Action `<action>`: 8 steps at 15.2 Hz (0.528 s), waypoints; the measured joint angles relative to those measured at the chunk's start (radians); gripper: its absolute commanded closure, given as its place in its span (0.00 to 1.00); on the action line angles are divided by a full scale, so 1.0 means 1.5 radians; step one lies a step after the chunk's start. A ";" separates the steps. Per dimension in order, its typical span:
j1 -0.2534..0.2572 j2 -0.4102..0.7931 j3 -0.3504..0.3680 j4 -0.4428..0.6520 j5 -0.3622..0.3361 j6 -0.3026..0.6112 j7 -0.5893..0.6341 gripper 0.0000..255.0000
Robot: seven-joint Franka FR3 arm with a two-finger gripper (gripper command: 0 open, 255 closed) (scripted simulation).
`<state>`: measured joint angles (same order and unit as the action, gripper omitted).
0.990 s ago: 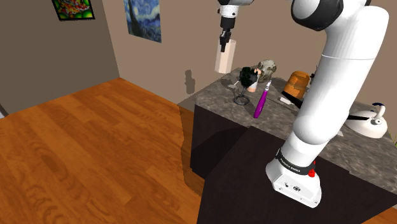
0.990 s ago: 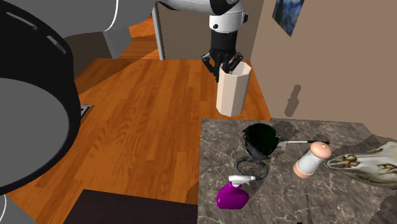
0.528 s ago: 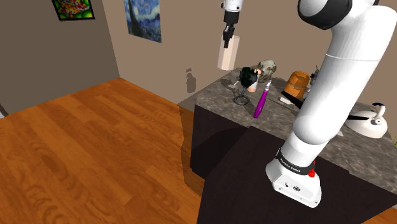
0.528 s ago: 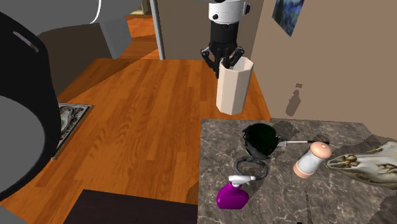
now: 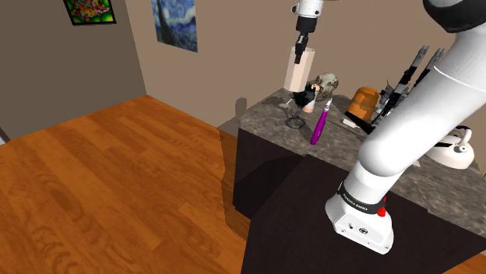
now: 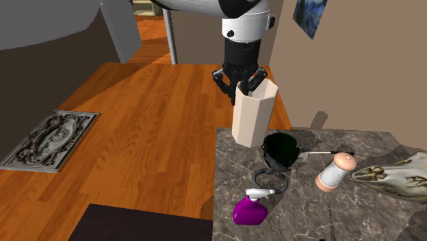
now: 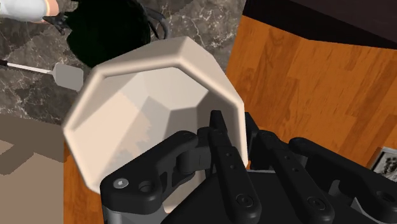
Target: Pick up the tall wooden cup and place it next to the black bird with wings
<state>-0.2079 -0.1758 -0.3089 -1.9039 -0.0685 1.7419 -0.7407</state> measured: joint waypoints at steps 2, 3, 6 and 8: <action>-0.008 -0.036 -0.005 -0.033 -0.012 -0.001 -0.009 1.00; -0.013 -0.062 -0.009 -0.059 -0.021 0.000 -0.014 1.00; -0.028 -0.131 -0.015 -0.114 -0.043 -0.010 -0.026 1.00; -0.040 -0.182 -0.017 -0.157 -0.060 -0.016 -0.032 1.00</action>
<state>-0.2683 -0.4481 -0.3342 -2.1387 -0.1578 1.7177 -0.7884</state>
